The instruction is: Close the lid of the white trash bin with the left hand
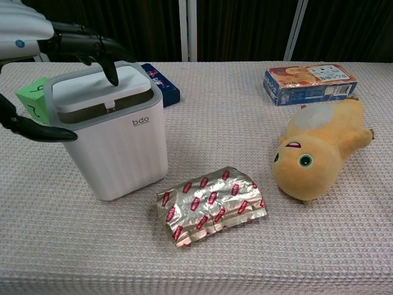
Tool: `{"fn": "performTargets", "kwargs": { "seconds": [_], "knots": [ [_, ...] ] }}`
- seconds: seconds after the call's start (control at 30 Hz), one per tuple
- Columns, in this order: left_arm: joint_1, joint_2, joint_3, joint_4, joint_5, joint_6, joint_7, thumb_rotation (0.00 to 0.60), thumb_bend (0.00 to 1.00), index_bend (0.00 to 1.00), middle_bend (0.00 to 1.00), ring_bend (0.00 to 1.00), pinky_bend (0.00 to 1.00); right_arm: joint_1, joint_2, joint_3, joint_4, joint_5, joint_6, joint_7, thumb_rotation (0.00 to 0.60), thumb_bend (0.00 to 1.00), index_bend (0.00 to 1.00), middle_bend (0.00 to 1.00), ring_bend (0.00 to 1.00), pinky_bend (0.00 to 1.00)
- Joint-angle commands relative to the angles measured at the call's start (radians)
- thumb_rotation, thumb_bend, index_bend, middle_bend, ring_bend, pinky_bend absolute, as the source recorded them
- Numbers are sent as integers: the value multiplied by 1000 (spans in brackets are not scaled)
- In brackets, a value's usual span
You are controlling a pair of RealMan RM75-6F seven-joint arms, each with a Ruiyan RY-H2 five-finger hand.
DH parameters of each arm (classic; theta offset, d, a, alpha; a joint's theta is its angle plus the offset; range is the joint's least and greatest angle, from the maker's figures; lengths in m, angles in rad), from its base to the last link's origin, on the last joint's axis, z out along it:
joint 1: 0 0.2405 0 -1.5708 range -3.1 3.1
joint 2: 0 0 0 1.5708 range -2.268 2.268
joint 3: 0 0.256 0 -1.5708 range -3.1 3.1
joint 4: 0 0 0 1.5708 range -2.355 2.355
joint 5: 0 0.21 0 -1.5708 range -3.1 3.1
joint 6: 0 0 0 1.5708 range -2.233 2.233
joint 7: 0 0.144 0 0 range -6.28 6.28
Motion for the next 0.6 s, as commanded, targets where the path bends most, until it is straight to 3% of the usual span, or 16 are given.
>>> {"fn": "performTargets", "kwargs": {
  "seconds": [0.03,0.6],
  "knots": [
    [5,-22,5,20,-5,5,36,326,200,100,259,88,238,0,0,0,2,1,-2,1,600,274,0,0,0,0],
    [3,-57,33,46,-34,-24,147,328,200,100,258,88,239,4,0,-1,4,1,-8,3,600,275,0,0,0,0]
  ]
}}
